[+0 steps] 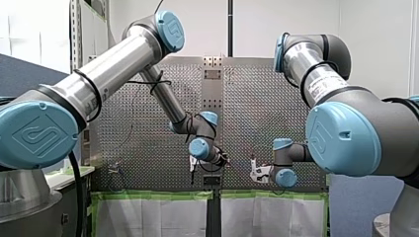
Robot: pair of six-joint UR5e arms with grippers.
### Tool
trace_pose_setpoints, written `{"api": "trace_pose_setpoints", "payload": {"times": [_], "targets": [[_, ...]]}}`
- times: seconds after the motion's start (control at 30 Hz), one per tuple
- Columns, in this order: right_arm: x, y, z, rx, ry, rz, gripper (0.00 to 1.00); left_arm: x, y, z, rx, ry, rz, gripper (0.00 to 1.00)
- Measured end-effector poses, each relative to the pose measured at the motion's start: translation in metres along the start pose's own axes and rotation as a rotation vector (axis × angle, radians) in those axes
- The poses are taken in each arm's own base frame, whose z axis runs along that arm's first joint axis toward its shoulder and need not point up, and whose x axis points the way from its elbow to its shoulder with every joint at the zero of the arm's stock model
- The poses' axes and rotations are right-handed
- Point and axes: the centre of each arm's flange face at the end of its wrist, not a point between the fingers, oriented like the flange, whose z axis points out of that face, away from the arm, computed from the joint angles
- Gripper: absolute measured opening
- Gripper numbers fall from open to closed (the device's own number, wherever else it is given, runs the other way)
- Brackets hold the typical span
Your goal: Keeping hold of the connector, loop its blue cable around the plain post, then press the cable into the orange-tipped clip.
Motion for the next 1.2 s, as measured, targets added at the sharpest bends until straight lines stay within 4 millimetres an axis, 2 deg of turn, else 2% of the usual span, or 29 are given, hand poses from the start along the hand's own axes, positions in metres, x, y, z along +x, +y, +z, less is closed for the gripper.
{"api": "trace_pose_setpoints", "payload": {"times": [0.43,0.7,0.97,1.2], "targets": [[-0.001,-0.001,-0.001,0.000,-0.012,-0.009,0.00,0.002,-0.002,-0.002,0.000,0.013,0.027,1.00],[-0.001,-0.007,-0.007,0.016,-0.041,-0.072,0.00,0.021,0.003,-0.018,-0.031,0.071,0.116,1.00],[0.024,-0.002,-0.021,0.028,0.012,-0.042,0.00,0.044,0.014,-0.036,-0.064,0.109,0.171,1.00],[0.050,-0.006,-0.041,0.020,0.060,0.016,0.00,0.049,0.016,-0.039,-0.065,0.106,0.174,1.00]]}}
